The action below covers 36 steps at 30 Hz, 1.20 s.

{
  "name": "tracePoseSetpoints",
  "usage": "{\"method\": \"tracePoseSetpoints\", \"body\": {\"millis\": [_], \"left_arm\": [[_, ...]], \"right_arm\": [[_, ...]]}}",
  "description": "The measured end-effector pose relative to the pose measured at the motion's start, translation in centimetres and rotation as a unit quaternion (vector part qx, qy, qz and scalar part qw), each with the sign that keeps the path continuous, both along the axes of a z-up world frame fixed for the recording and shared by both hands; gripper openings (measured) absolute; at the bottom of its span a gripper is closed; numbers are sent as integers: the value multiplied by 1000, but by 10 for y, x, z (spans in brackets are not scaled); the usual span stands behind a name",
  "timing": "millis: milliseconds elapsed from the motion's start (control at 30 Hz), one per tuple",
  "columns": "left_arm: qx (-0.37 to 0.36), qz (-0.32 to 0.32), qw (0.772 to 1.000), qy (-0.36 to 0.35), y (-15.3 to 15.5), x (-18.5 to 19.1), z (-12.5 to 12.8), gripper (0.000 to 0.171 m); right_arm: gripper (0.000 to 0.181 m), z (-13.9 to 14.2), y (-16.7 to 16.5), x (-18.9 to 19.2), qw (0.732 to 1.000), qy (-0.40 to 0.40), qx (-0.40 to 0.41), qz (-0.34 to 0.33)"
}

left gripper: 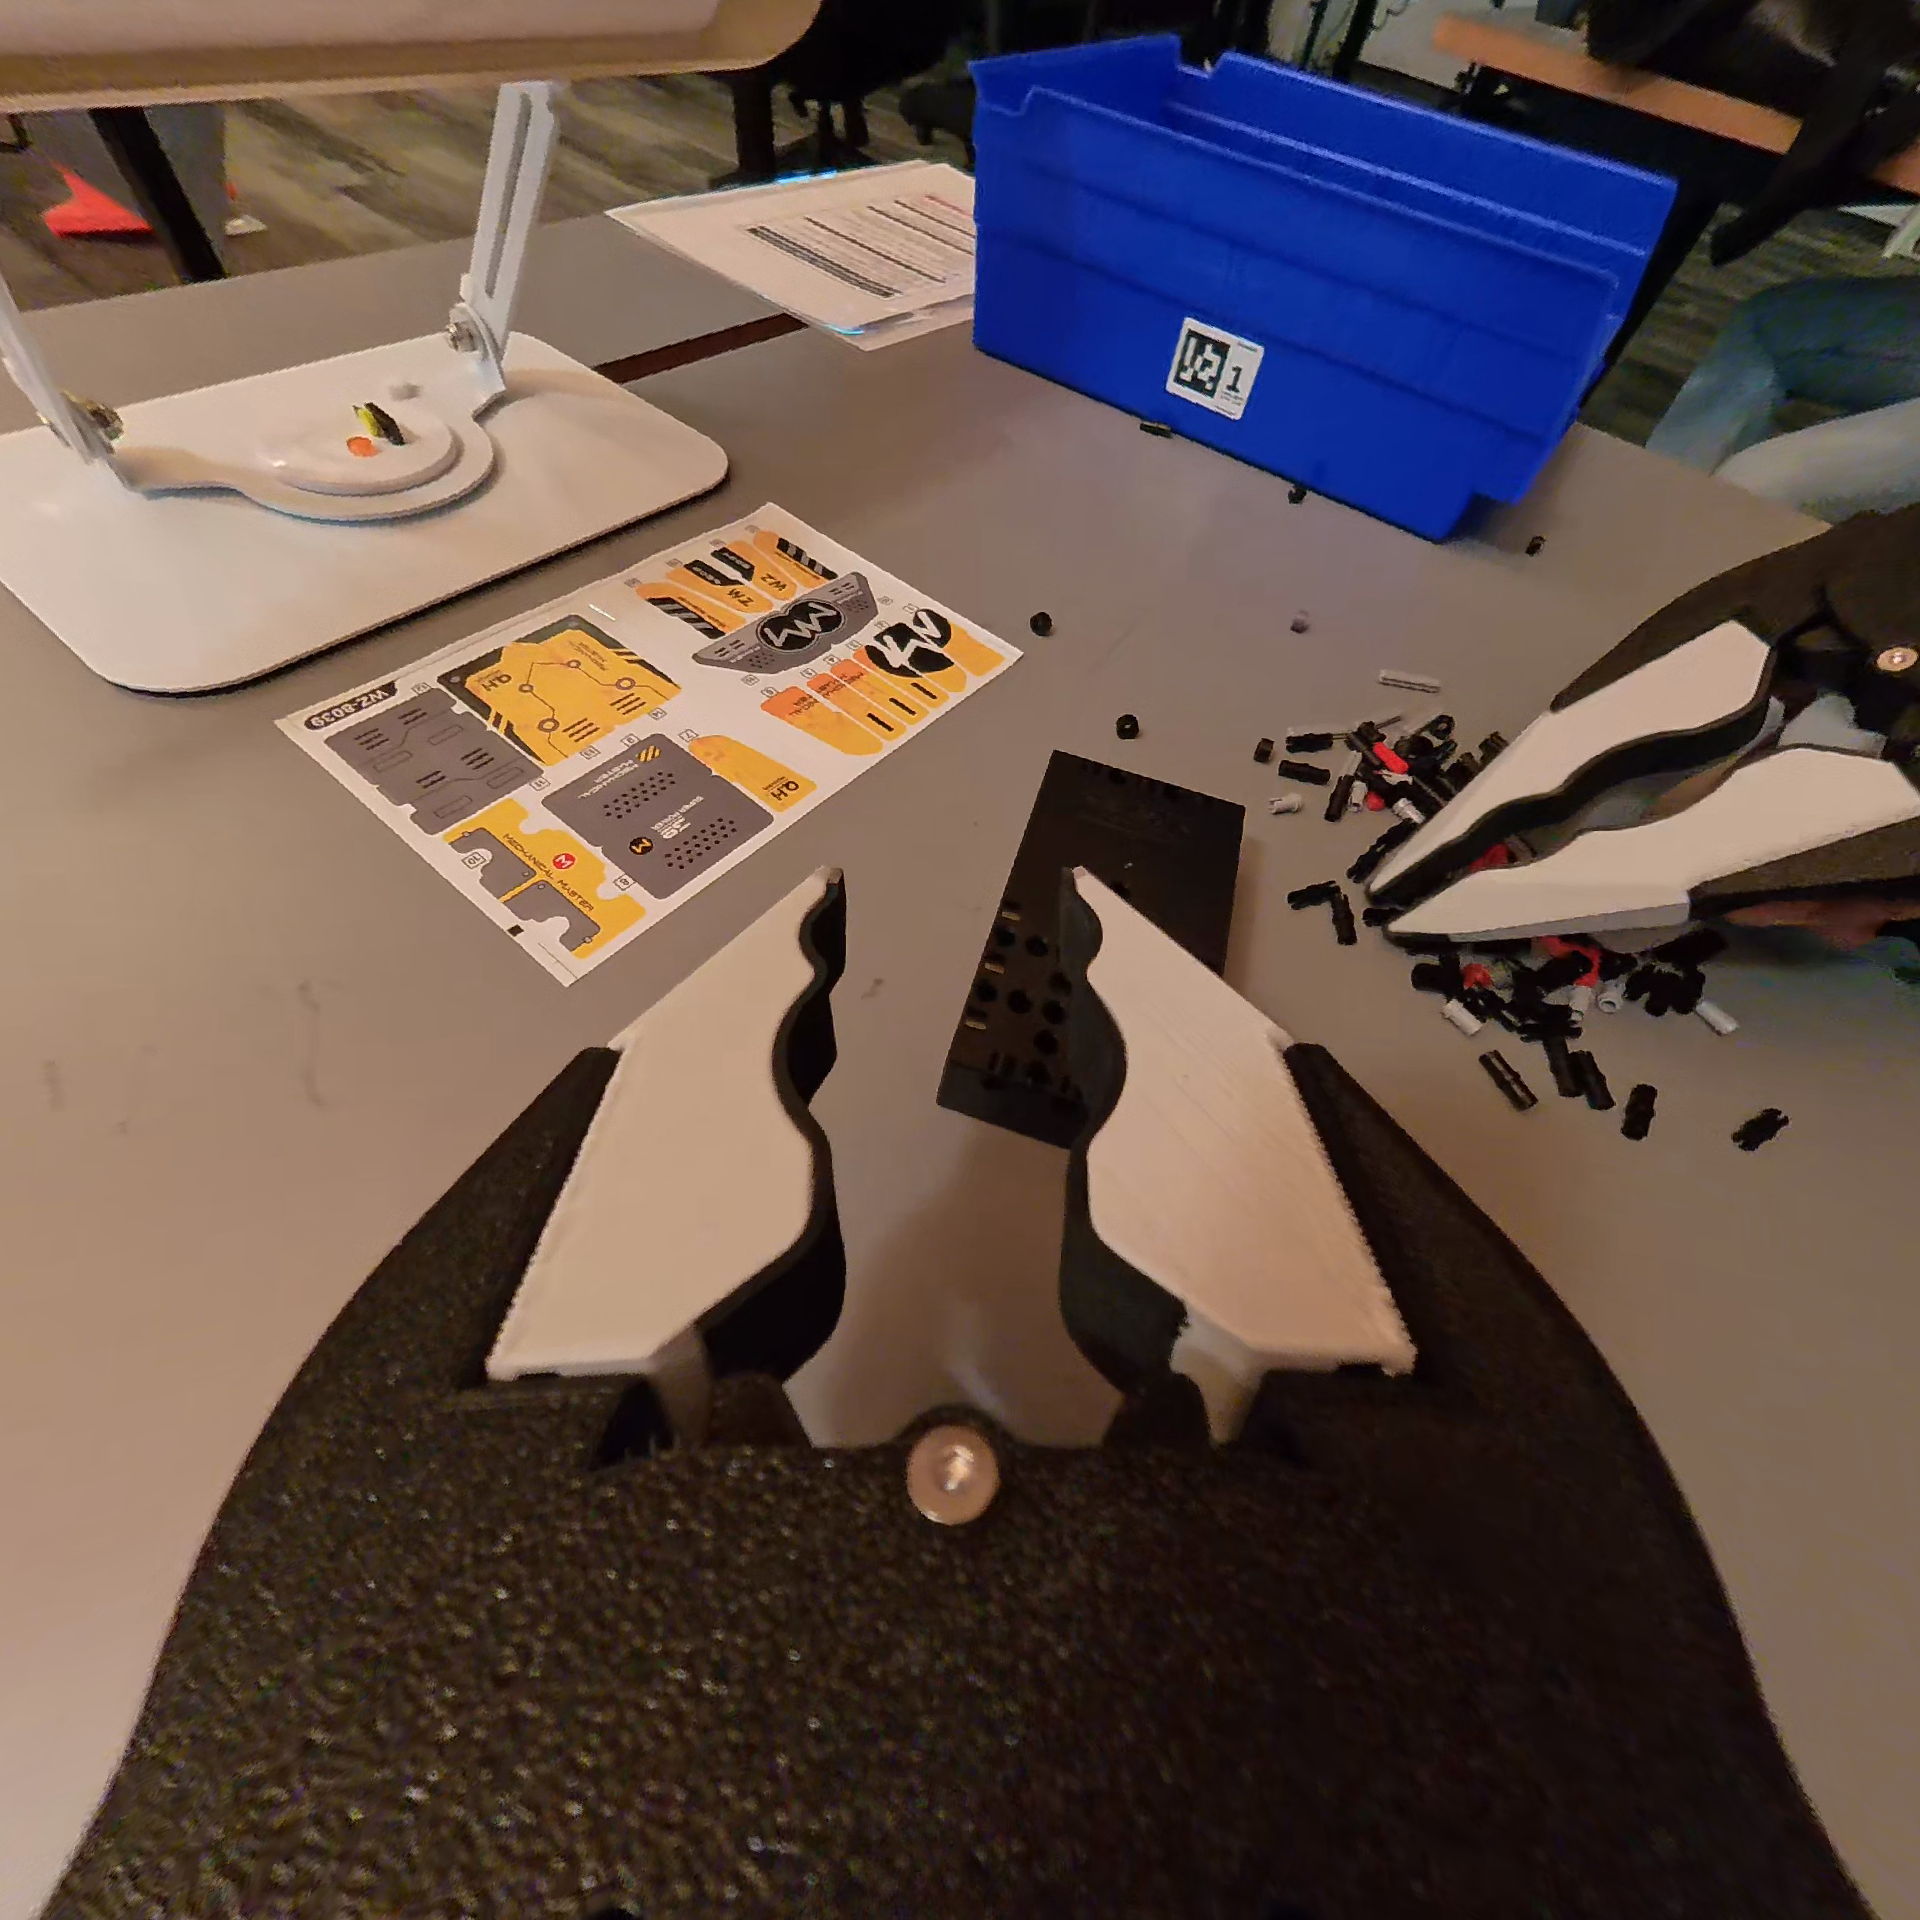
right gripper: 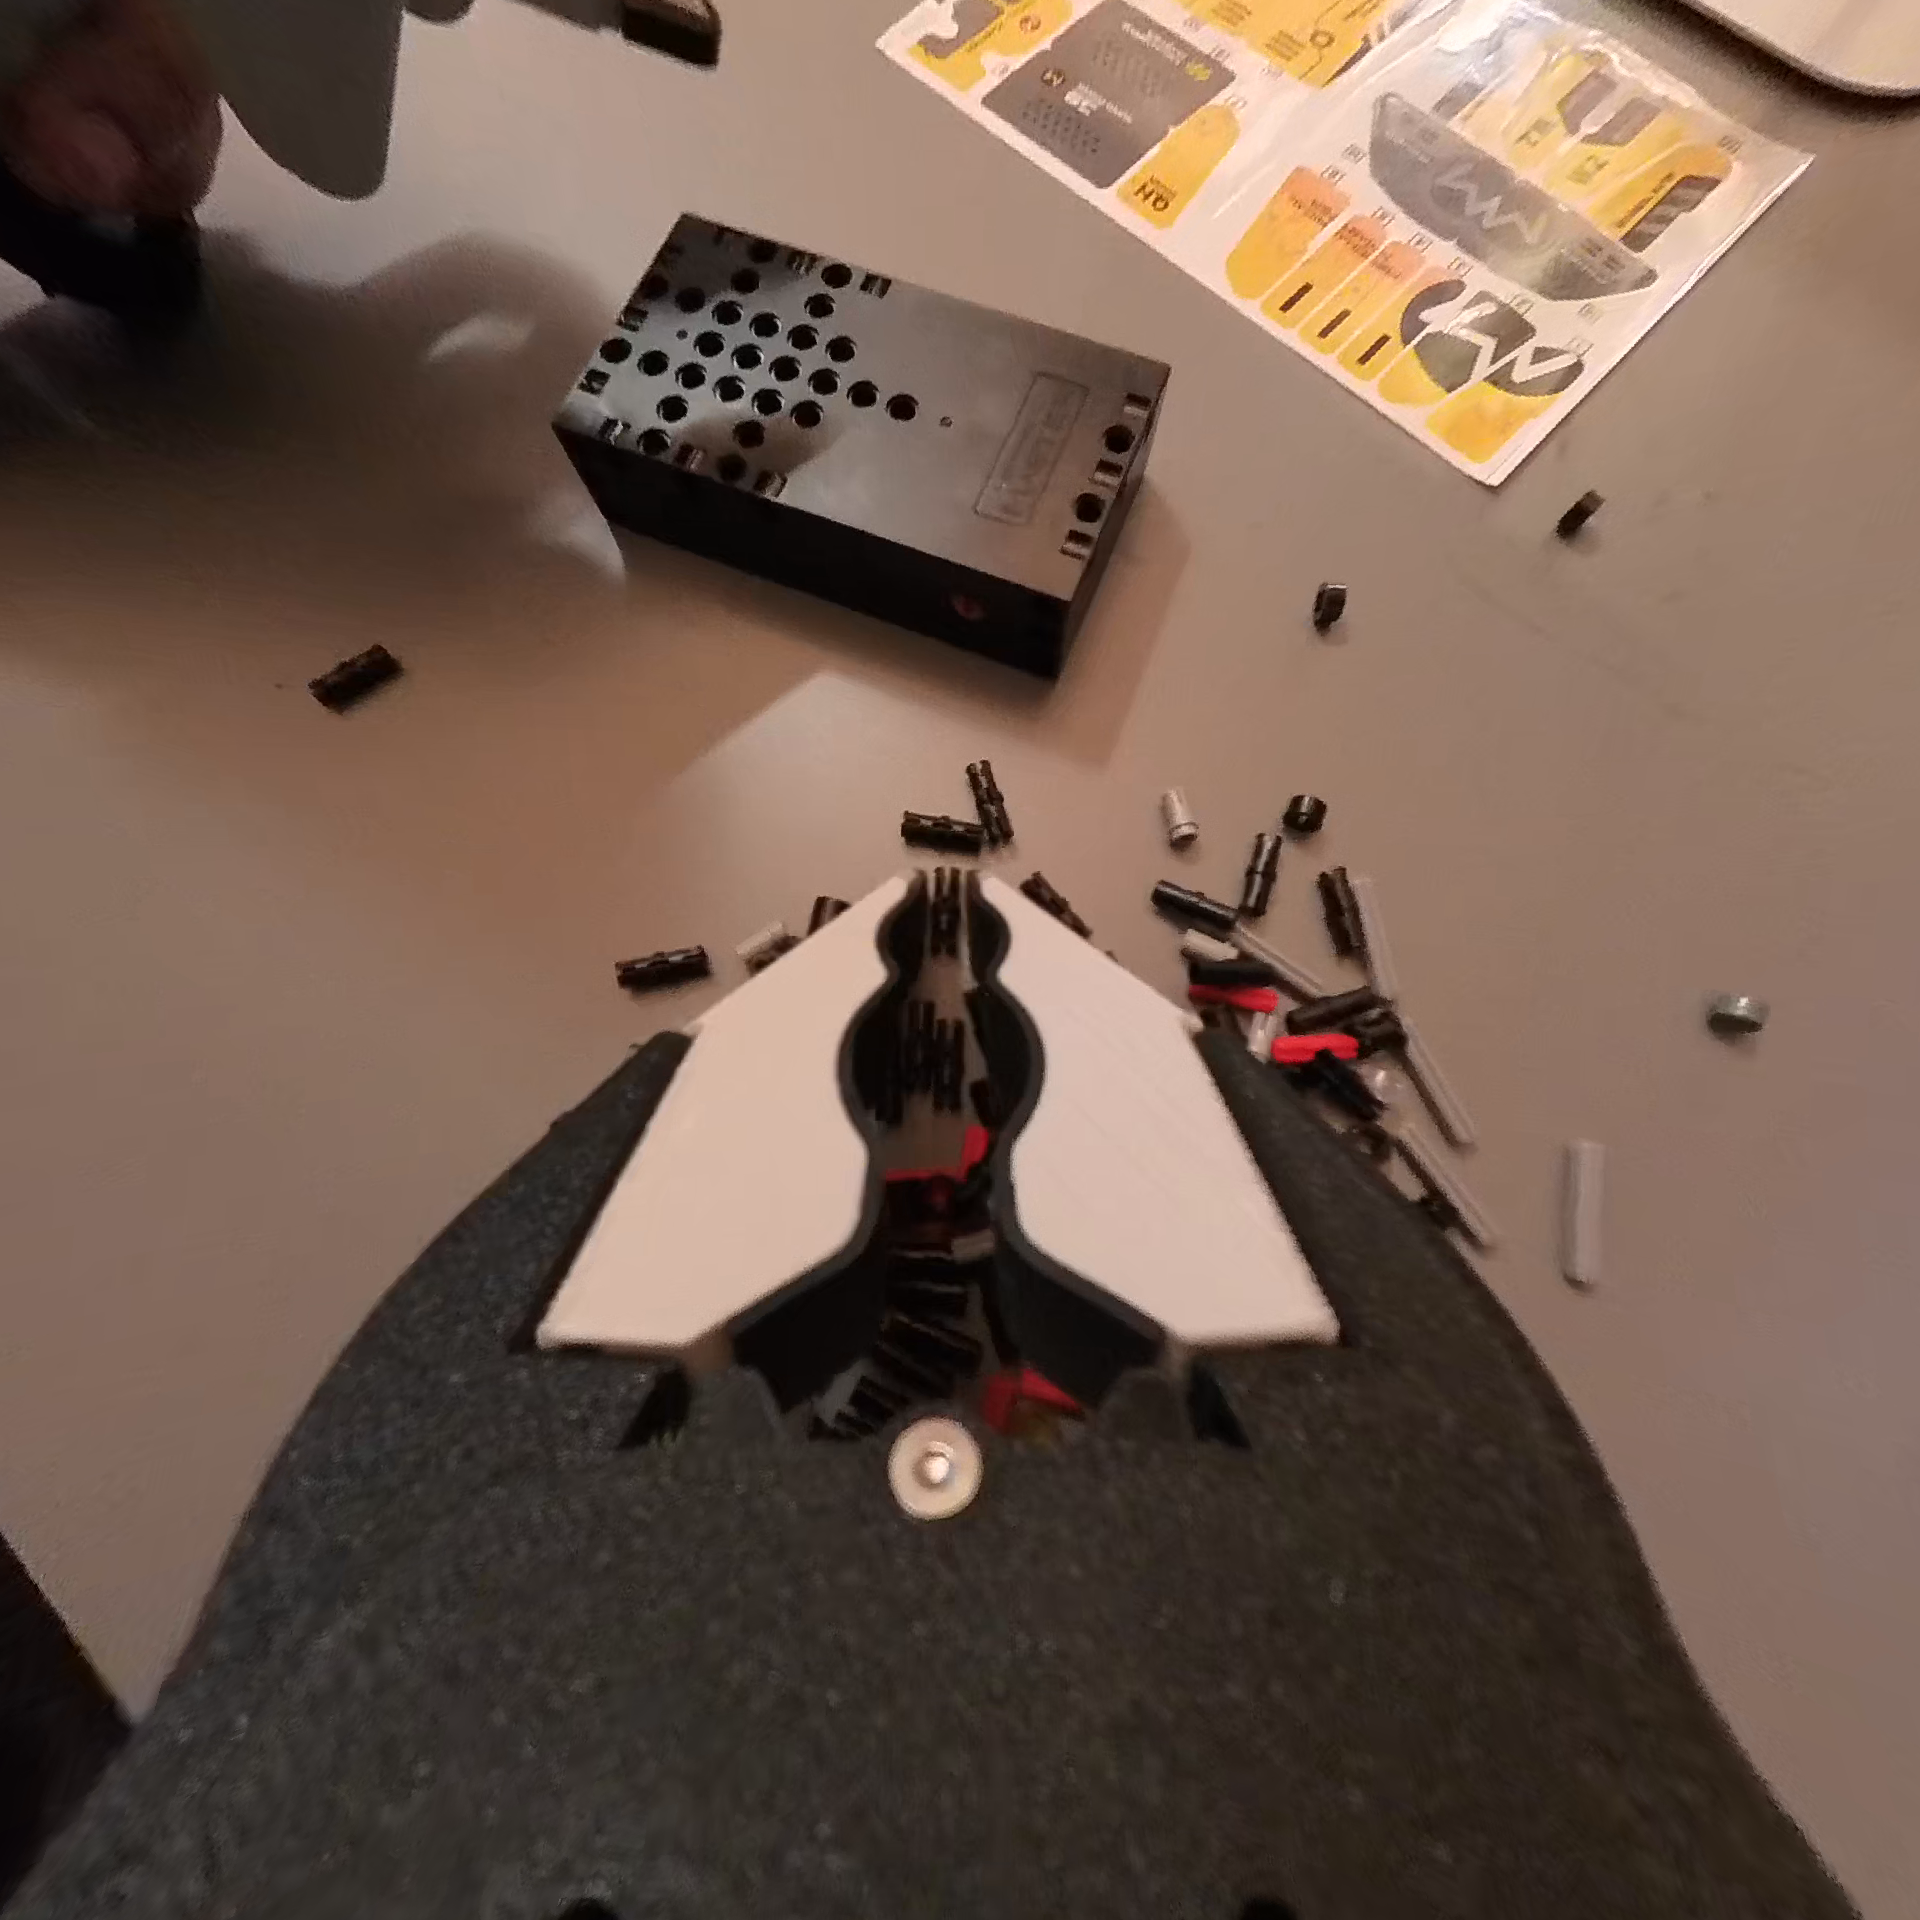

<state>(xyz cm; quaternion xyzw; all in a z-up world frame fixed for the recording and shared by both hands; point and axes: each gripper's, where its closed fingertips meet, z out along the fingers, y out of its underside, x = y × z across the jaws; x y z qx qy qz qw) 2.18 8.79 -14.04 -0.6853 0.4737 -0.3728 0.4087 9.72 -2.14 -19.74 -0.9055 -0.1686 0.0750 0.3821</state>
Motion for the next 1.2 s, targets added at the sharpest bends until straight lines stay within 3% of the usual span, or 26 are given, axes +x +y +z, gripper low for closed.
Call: {"method": "tracePoseSetpoints", "body": {"millis": [167,300,400,500,600,667,767,1000,1200], "left_arm": [[2,-1,1000,4,-1,0,-1,40],[7,2,1000,3,-1,-1,1,40],[18,17,1000,1,7,-7,6,40],[29,46,998,-21,19,-18,21,41],[37,90,994,-59,38,-38,42,40],[29,111,990,-84,46,-51,52,40],[27,118,987,-106,48,-63,59,40],[42,118,988,-94,50,-77,57,40],[43,128,988,-80,52,-77,51,39]], "right_arm": [[5,0,1,0,1000,-31,2,1],[5,23,3,-7,999,-13,49,7],[5,45,1,-34,995,18,85,42],[5,52,-6,-89,988,71,85,104],[5,37,-9,-144,982,65,62,168],[5,22,-4,-162,981,25,48,187],[5,14,3,-184,978,26,28,203],[5,-1,24,-215,978,20,5,207],[13,1,24,-216,981,22,14,193]]}}
